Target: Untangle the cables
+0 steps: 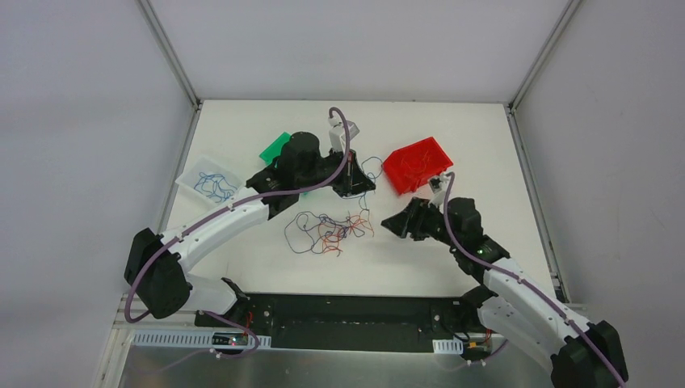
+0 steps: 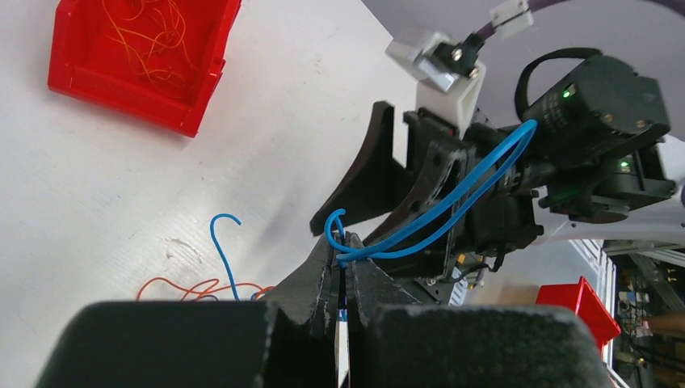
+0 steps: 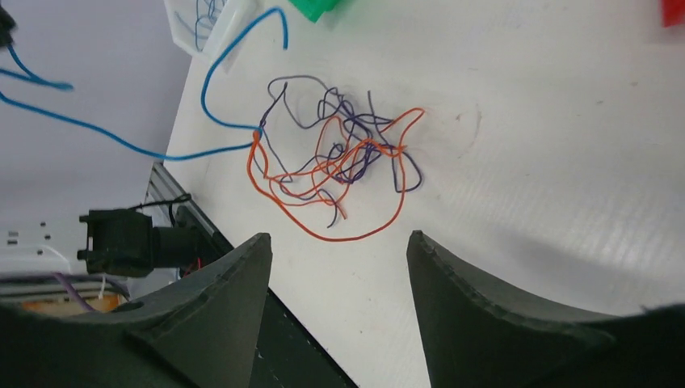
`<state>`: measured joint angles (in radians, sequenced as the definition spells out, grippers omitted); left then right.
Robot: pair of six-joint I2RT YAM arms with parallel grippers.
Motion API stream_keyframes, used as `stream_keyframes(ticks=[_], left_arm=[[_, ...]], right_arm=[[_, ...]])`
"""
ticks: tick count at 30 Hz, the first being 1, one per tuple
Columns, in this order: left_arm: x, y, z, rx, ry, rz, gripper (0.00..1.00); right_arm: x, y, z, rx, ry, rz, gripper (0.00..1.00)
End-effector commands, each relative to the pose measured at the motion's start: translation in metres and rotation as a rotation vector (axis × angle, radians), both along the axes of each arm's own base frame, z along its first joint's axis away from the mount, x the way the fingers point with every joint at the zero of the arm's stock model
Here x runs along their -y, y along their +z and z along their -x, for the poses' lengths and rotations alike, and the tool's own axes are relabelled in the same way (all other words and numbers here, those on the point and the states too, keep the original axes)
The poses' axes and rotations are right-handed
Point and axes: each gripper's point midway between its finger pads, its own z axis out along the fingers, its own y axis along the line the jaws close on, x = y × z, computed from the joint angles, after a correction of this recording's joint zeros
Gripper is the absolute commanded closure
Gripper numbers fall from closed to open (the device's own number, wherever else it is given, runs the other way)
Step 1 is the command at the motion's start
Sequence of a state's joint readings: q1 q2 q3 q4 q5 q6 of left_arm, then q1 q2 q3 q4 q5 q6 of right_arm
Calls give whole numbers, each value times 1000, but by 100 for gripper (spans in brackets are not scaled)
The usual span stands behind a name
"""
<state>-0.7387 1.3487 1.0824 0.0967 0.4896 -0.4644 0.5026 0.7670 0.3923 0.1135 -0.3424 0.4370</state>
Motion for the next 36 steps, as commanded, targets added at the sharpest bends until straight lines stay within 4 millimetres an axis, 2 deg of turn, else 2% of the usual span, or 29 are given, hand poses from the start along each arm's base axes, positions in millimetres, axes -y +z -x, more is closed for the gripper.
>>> stream_keyframes(ticks=[1, 8, 10, 14, 16, 17, 19, 22, 26, 32, 34, 36], left_arm=[[-1, 41, 3, 50, 2, 68, 100], [-1, 45, 6, 40, -4, 79, 100], [-2, 45, 6, 39, 0, 80, 100], [-5, 47, 7, 37, 9, 72, 100], [-7, 49, 8, 45, 13, 66, 100], [-11, 51, 7, 48, 28, 55, 100], [-19, 49, 5, 56, 63, 16, 100], [-49, 36, -7, 38, 203, -121, 100], [-114, 23, -15, -31, 394, -274, 100], [-223, 22, -25, -150, 720, -311, 100], [-249, 23, -26, -170, 806, -336, 100], [-266, 25, -28, -187, 857, -348, 100]], right_arm=[[-33, 34, 1, 231, 164, -30, 34], [-59, 27, 0, 305, 247, 38, 35], [-64, 25, -2, 307, 248, 53, 39], [-66, 19, -10, 299, 223, 78, 64], [-63, 18, -15, 292, 179, 78, 82], [-57, 15, -22, 284, 119, 88, 96], [-46, 13, -29, 285, 35, 99, 100], [-12, 3, -48, 265, -187, 152, 100], [22, -19, -55, 202, -349, 248, 100], [51, -42, -55, 154, -471, 308, 100], [57, -47, -55, 143, -492, 312, 100], [61, -51, -55, 132, -504, 318, 100]])
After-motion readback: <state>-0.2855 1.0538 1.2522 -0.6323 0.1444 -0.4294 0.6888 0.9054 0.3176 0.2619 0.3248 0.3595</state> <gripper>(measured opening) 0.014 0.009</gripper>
